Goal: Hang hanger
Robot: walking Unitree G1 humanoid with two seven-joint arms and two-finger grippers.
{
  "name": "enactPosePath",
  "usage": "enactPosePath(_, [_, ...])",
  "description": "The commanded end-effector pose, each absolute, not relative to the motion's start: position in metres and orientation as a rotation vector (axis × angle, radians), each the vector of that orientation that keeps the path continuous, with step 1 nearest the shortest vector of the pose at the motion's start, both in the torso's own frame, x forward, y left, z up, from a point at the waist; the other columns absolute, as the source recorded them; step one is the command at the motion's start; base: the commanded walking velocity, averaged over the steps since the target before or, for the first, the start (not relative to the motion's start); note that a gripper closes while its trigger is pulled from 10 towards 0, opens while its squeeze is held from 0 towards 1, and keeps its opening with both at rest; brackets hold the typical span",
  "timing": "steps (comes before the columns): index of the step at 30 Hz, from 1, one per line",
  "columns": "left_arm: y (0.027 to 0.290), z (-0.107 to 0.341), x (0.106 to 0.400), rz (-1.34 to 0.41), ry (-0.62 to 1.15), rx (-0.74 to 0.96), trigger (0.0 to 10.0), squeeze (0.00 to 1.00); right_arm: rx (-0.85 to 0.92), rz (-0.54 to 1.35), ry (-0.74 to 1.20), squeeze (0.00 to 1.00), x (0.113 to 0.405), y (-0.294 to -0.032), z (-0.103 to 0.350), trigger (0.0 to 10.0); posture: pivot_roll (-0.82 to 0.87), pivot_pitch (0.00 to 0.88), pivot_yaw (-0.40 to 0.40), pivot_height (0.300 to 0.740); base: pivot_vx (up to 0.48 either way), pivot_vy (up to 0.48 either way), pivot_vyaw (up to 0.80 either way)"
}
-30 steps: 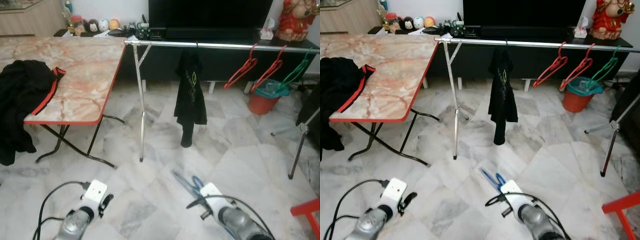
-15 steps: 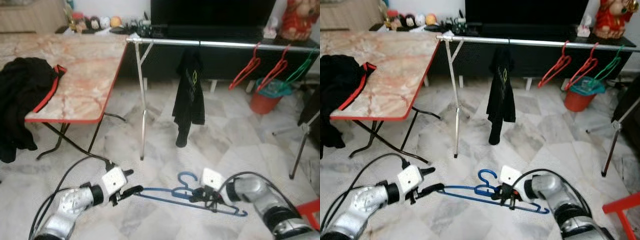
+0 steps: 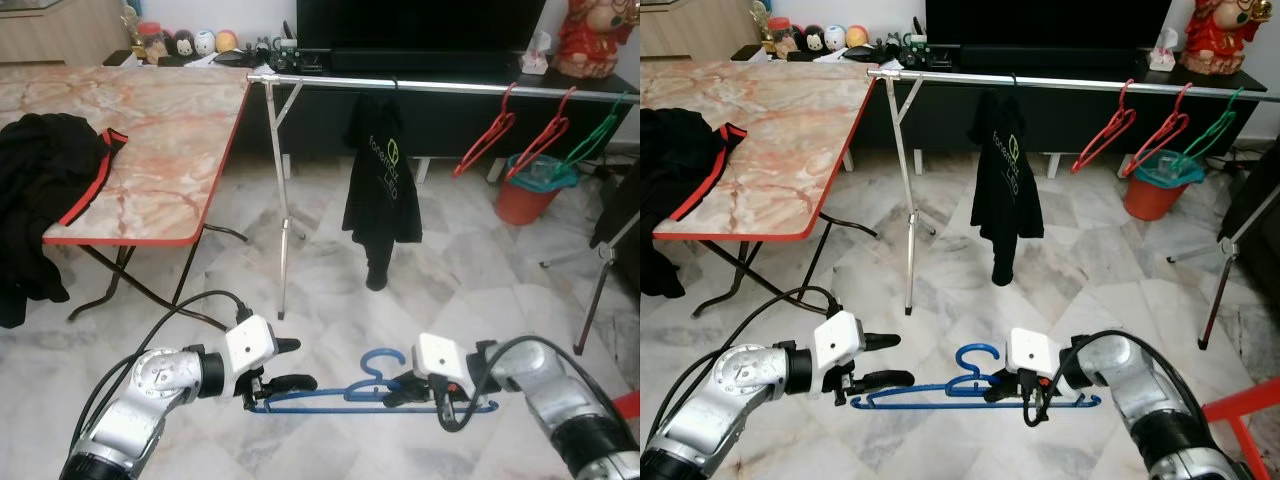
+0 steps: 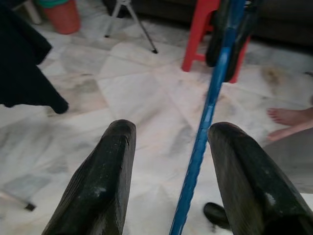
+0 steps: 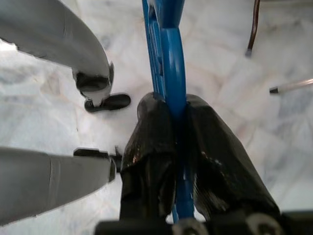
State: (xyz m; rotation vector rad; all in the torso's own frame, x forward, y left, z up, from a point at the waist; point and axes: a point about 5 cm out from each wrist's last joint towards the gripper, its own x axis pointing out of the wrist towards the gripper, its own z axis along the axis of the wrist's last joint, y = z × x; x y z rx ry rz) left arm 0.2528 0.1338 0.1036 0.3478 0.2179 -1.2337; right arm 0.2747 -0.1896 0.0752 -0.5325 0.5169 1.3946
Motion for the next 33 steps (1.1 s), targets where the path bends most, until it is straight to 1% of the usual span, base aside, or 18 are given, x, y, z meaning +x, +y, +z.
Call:
enactPosePath(1, [0.126, 0.109, 0.248, -1.283, 0.216, 0.336, 10.0, 0.0, -0.516, 1.41, 0.423, 0.0, 0.278, -0.184, 0.093, 10.0, 0.04, 0.0, -0.02, 0.74, 0.0, 0.0, 0.0])
enactPosePath(3, [0.123, 0.111, 0.247, -1.295, 0.217, 0.328, 10.0, 0.0, -0.486, 1.421, 0.378, 0.0, 0.279, -0.179, 0.1, 10.0, 0.04, 0.0, -0.02, 0.74, 0.0, 0.0, 0.0])
enactPosePath(4, [0.12, 0.113, 0.247, -1.296, 0.224, 0.32, 10.0, 0.0, -0.458, 1.432, 0.341, 0.0, 0.279, -0.172, 0.105, 10.0, 0.04, 0.0, -0.019, 0.74, 0.0, 0.0, 0.0])
enactPosePath(5, [0.12, 0.113, 0.247, -1.296, 0.224, 0.32, 10.0, 0.0, -0.458, 1.432, 0.341, 0.0, 0.279, -0.172, 0.105, 10.0, 0.04, 0.0, -0.019, 0.74, 0.0, 0.0, 0.0])
enactPosePath(8, [0.118, 0.114, 0.248, -1.293, 0.238, 0.316, 10.0, 0.0, -0.428, 1.467, 0.316, 0.0, 0.275, -0.161, 0.109, 10.0, 0.04, 0.0, -0.019, 0.74, 0.0, 0.0, 0.0])
enactPosePath(13, [0.118, 0.116, 0.246, -1.296, 0.257, 0.312, 10.0, 0.0, -0.415, 1.502, 0.327, 0.0, 0.268, -0.154, 0.107, 10.0, 0.04, 0.0, -0.02, 0.74, 0.0, 0.0, 0.0])
enactPosePath(21, [0.115, 0.115, 0.244, -1.299, 0.272, 0.313, 10.0, 0.0, -0.414, 1.501, 0.336, 0.0, 0.267, -0.151, 0.108, 10.0, 0.04, 0.0, -0.025, 0.74, 0.0, 0.0, 0.0])
enactPosePath(22, [0.115, 0.115, 0.244, -1.298, 0.274, 0.314, 6.7, 0.0, -0.414, 1.501, 0.338, 0.0, 0.267, -0.151, 0.108, 10.0, 0.04, 0.0, -0.025, 0.74, 0.0, 0.0, 0.0])
enactPosePath(23, [0.114, 0.115, 0.244, -1.297, 0.276, 0.314, 5.4, 0.0, -0.413, 1.502, 0.34, 0.0, 0.267, -0.15, 0.109, 10.0, 0.04, 0.0, -0.025, 0.74, 0.0, 0.0, 0.0])
enactPosePath(24, [0.114, 0.115, 0.244, -1.297, 0.276, 0.314, 5.4, 0.0, -0.413, 1.502, 0.34, 0.0, 0.267, -0.15, 0.109, 10.0, 0.04, 0.0, -0.025, 0.74, 0.0, 0.0, 0.0])
enactPosePath(25, [0.114, 0.115, 0.244, -1.297, 0.277, 0.314, 5.0, 0.0, -0.413, 1.504, 0.341, 0.0, 0.266, -0.15, 0.109, 10.0, 0.04, 0.0, -0.027, 0.74, 0.0, 0.0, 0.0])
enactPosePath(26, [0.114, 0.115, 0.244, -1.296, 0.277, 0.316, 5.0, 0.0, -0.413, 1.507, 0.343, 0.0, 0.266, -0.15, 0.109, 10.0, 0.04, 0.0, -0.027, 0.74, 0.0, 0.0, 0.0])
enactPosePath(27, [0.113, 0.115, 0.244, -1.295, 0.277, 0.318, 5.5, 0.0, -0.414, 1.508, 0.345, 0.0, 0.266, -0.15, 0.109, 10.0, 0.04, 0.0, -0.027, 0.74, 0.0, 0.0, 0.0])
enactPosePath(28, [0.113, 0.115, 0.244, -1.294, 0.277, 0.32, 6.3, 0.0, -0.413, 1.51, 0.346, 0.0, 0.266, -0.15, 0.109, 10.0, 0.04, 0.0, -0.027, 0.74, 0.0, 0.0, 0.0])
enactPosePath(29, [0.113, 0.115, 0.244, -1.292, 0.275, 0.323, 8.5, 0.0, -0.411, 1.514, 0.347, 0.0, 0.265, -0.149, 0.109, 10.0, 0.04, 0.0, -0.027, 0.74, 0.0, 0.0, 0.0])
enactPosePath(30, [0.113, 0.115, 0.245, -1.286, 0.273, 0.326, 10.0, 0.0, -0.411, 1.516, 0.347, 0.0, 0.265, -0.149, 0.109, 10.0, 0.04, 0.0, -0.027, 0.74, 0.0, 0.0, 0.0])
enactPosePath(33, [0.114, 0.117, 0.248, -1.267, 0.264, 0.333, 10.0, 0.0, -0.407, 1.523, 0.358, 0.0, 0.263, -0.15, 0.107, 10.0, 0.04, 0.0, -0.027, 0.74, 0.0, 0.0, 0.0])
